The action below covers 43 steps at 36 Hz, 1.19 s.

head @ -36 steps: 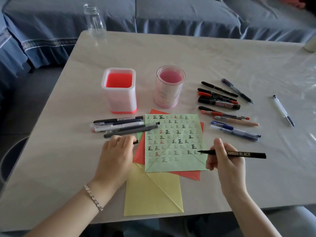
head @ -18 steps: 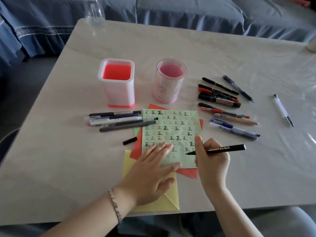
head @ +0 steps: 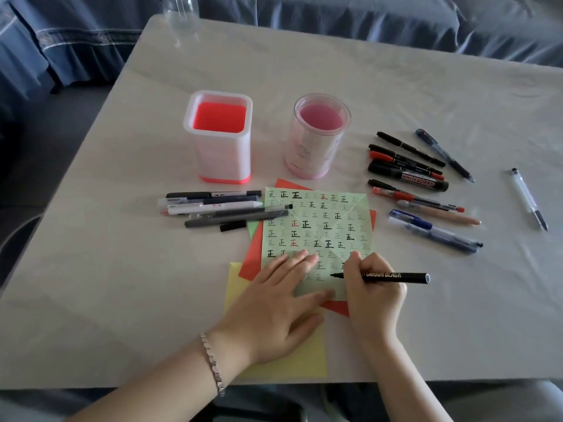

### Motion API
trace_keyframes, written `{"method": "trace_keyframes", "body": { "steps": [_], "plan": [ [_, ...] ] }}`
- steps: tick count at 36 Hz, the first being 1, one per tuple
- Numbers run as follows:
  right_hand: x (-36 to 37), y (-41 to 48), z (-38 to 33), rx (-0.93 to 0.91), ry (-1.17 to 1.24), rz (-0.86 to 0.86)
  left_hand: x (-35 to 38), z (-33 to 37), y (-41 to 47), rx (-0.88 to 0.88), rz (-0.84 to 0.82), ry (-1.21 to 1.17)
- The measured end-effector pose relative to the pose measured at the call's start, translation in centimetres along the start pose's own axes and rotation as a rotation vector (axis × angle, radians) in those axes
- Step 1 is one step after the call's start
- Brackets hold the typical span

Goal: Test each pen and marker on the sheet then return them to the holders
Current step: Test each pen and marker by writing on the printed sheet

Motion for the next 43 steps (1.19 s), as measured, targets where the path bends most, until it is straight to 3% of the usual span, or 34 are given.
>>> {"method": "trace_keyframes", "body": {
  "steps": [21, 43],
  "plan": [
    [0.12, 0.01, -0.1, -0.109, -0.105, -0.011, 0.05, -0.02, 0.0, -0.011, -0.024, 0.03],
    [-0.15, 0.0, 0.38, -0.062, -0.106, 0.037, -0.04, -0.02, 0.05, -0.004, -0.004, 0.01]
  ]
}}
Point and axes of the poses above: each hand's wrist, its own y-axis towards the middle knuckle, its own x-axis out of the palm, z = x × y, the point moved 4 cm from there along y, towards the middle knuckle, and after that the axes turned 5 degrees about -z, right-handed, at the moved point
